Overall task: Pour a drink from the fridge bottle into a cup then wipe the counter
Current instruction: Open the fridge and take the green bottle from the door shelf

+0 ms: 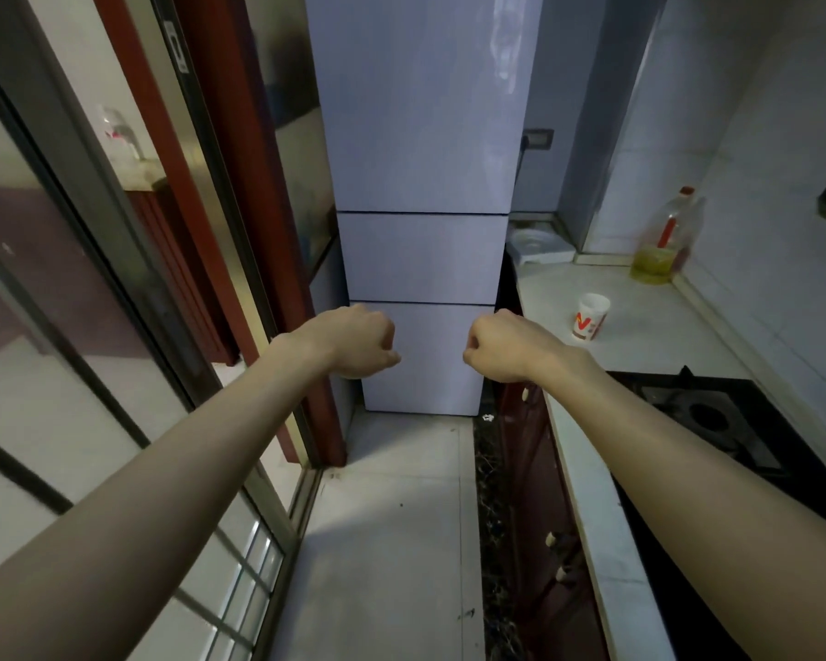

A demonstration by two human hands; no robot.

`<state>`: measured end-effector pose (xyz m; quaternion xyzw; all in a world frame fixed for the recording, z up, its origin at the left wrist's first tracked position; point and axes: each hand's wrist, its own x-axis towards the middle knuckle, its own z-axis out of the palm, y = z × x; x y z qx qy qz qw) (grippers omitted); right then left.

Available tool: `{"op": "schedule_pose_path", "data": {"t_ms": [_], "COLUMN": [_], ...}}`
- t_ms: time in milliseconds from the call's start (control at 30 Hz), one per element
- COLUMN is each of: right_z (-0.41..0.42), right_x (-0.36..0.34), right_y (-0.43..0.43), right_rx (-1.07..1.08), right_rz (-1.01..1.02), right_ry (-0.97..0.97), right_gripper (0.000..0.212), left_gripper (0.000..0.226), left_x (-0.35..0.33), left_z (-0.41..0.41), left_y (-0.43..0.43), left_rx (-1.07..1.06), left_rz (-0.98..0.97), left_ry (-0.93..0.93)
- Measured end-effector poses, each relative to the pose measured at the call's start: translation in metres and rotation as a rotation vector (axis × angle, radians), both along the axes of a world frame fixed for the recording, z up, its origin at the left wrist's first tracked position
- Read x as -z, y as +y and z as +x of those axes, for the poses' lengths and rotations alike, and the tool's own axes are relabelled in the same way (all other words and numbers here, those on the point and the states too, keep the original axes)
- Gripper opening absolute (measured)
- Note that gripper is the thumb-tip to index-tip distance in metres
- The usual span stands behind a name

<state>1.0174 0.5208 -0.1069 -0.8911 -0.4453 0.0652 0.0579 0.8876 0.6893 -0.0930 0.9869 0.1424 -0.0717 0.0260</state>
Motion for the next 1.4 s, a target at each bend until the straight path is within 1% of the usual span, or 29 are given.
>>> {"op": "schedule_pose_path", "data": {"t_ms": [167,433,567,633,700,933,1033,1167,1233,1333,1400], "right_z": [0.03,0.085,0.111,0.122,0.136,0.201,0.232,0.275,0.297,0.325,0.339], "right_x": [0.004,-0.003,-0.004,-0.003,-0.001,0.005,0.011,0.013,0.01,0.01,0.012], "right_y": [0.049,0.144,0.183,0.199,0.213,0.255,0.27,0.289,0.299,0.316,0.328], "right_rx": [-0.018,0.014,0.03,0.032,0.027,0.001,-0.026,-0.073,-0.107,-0.141,-0.152], "right_rz": [-0.019,-0.068,-0.064,-0.07,-0.079,-0.075,-0.057,-0.062,-0.059,-0.053,-0.076], "right_ry": [0.002,-0.027,-0.031,-0.027,-0.019,0.008,0.034,0.061,0.047,0.037,0.041], "right_gripper": [0.023,0.023,0.026,0.026,0.026,0.029,0.029,0.025,0.024,0.03,0.036], "left_gripper": [0.043,0.041,0.034,0.037,0.041,0.033,0.035,0.037,0.036,0.034,0.035], "left_x": [0.009,0.017,0.021,0.019,0.019,0.022,0.023,0.016,0.01,0.012,0.017], "left_z": [0.027,0.081,0.107,0.119,0.133,0.19,0.219,0.26,0.279,0.302,0.313], "left_y": [0.046,0.147,0.19,0.207,0.219,0.252,0.259,0.268,0.274,0.283,0.292], "left_rx": [-0.03,-0.05,-0.033,-0.035,-0.031,-0.039,-0.058,-0.096,-0.118,-0.144,-0.162], "left_rz": [-0.007,-0.049,-0.069,-0.071,-0.079,-0.078,-0.052,-0.059,-0.067,-0.075,-0.081], "left_ry": [0.02,0.014,0.031,0.038,0.049,0.084,0.111,0.131,0.111,0.081,0.114]}}
